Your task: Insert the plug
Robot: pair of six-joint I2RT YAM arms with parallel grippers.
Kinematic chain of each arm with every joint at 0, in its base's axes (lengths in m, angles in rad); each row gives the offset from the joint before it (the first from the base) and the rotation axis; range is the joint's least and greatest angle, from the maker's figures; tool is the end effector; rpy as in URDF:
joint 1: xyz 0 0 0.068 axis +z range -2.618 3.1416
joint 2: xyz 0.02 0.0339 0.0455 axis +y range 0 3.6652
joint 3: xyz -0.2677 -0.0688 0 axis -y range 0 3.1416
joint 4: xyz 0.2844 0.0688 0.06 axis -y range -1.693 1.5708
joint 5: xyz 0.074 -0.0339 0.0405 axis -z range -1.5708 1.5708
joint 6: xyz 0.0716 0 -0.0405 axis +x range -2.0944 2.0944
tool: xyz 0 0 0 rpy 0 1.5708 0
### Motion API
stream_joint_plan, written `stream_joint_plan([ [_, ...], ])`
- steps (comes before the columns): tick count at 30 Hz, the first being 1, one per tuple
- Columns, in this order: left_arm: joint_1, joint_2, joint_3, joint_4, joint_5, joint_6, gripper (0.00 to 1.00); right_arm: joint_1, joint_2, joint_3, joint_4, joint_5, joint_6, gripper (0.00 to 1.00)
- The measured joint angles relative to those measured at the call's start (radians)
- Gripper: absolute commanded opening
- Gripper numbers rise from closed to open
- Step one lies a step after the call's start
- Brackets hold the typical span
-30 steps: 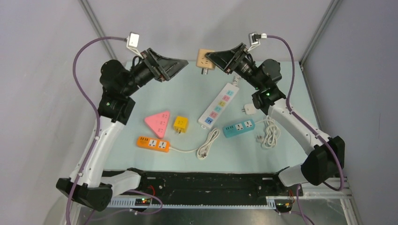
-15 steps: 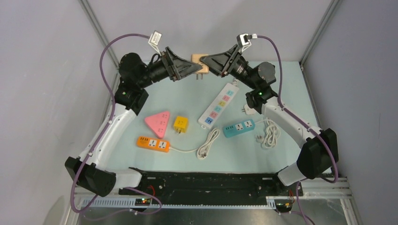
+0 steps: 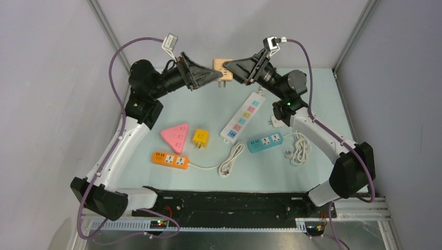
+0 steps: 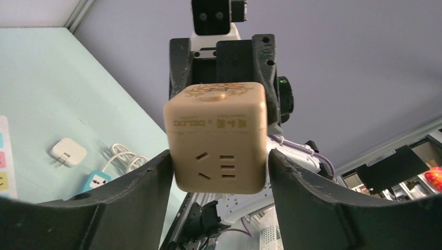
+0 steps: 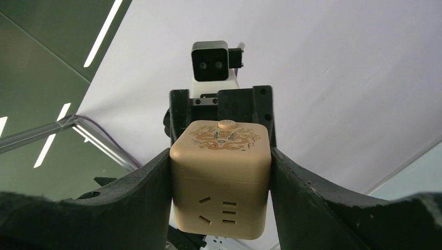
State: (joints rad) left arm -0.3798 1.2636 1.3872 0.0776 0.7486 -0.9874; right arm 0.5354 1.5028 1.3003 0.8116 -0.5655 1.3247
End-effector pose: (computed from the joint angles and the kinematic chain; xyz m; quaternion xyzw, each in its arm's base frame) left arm 0.2957 -0.1705 0.4885 0.0941 0.6465 -0.6346 0.4129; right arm 0.3268 0.2385 0.4591 -0.0576 0.5051 0.7597 0.4055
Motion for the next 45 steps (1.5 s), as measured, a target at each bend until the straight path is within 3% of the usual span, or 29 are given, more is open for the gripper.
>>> stream_joint_plan([
  [6,0.0,-0.013,-0.001,0.007,0.003,-0.019,0.14,0.0,0.011,0.002,0.034,-0.002,0.009,0.32],
  [7,0.0,-0.013,-0.001,0.007,0.003,-0.018,0.04,0.0,0.011,0.002,0.033,-0.002,0.009,0.38],
  [8,0.0,-0.013,-0.001,0.007,0.003,-0.018,0.02,0.001,0.011,0.002,0.032,-0.004,0.01,0.43],
  [10,0.001,-0.013,-0.001,0.006,0.005,-0.016,0.0,0.003,0.01,0.002,0.024,-0.003,0.008,0.67],
  [11,0.001,-0.013,-0.002,0.005,0.007,-0.014,0.0,0.004,0.007,0.002,0.015,-0.004,0.003,0.87],
  [13,0.002,-0.014,-0.015,0.008,0.019,0.001,0.0,0.008,-0.008,0.002,-0.032,-0.004,-0.028,0.98],
  [24,0.003,-0.111,-0.095,-0.068,0.173,0.282,0.0,-0.003,-0.134,0.002,-0.269,-0.194,-0.348,0.99],
  [29,0.003,-0.131,-0.082,-0.142,0.249,0.409,0.0,-0.008,-0.192,0.035,-0.481,-0.304,-0.564,0.99],
  [35,0.003,-0.134,-0.083,-0.206,0.324,0.535,0.0,0.069,-0.181,0.161,-0.769,-0.359,-0.817,0.99],
  [41,0.003,-0.141,-0.089,-0.223,0.351,0.575,0.0,0.097,-0.152,0.217,-0.947,-0.383,-0.942,0.77],
  [45,0.003,-0.145,-0.101,-0.229,0.343,0.587,0.0,0.098,-0.101,0.266,-1.025,-0.409,-0.967,0.83],
])
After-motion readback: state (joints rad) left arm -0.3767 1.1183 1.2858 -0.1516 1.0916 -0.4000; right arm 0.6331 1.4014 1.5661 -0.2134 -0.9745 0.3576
